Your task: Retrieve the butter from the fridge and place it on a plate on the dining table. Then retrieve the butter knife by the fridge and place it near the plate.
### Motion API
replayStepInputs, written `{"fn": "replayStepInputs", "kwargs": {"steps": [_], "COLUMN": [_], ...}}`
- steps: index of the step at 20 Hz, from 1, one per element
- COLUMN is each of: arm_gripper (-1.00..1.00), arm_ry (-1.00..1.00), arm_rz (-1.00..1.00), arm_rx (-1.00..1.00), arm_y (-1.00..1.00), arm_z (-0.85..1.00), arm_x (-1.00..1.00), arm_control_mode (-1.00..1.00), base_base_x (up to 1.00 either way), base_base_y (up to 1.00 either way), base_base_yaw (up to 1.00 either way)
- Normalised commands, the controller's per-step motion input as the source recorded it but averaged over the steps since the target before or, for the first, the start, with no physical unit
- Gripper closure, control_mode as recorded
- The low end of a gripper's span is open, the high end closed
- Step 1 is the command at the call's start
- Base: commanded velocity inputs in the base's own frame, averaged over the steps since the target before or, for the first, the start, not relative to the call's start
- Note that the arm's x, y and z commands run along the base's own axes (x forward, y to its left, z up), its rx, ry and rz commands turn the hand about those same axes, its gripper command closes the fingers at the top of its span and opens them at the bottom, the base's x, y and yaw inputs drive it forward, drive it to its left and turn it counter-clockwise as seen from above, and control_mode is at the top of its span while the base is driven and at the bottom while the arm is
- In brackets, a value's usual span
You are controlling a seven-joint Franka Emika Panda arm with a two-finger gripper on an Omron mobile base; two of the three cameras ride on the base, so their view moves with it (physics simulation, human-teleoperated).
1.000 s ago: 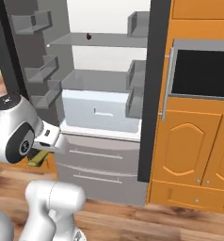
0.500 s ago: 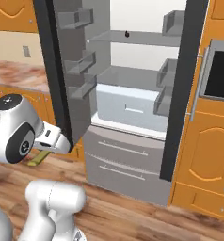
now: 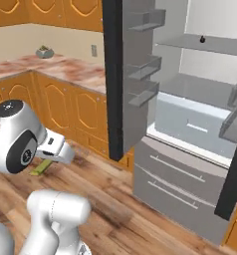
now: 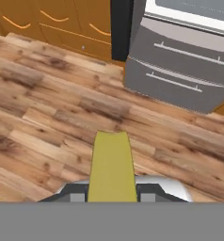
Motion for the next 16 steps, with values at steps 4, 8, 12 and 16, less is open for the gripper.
{"fn": "replayStepInputs", "kwargs": {"steps": [4, 8, 12, 16], "arm_gripper": [1.00, 1.00, 1.00, 1.00], "arm_ry": [0.00, 0.00, 0.00, 0.00], "arm_rz": [0.00, 0.00, 0.00, 0.00], "arm_rx": [0.00, 0.00, 0.00, 0.00], "arm_y": [0.00, 0.00, 0.00, 0.00], "arm_z": [0.00, 0.00, 0.00, 0.00], "arm_x": [0.00, 0.00, 0.00, 0.00], "arm_control_mode": [1.00, 1.00, 1.00, 1.00], "base_base_x": [-0.40, -0.11, 0.13, 0.08], "base_base_y": [0.27, 0.53, 0.56, 0.26], "base_base_yaw": [0.55, 0.61, 0.69, 0.71]}}
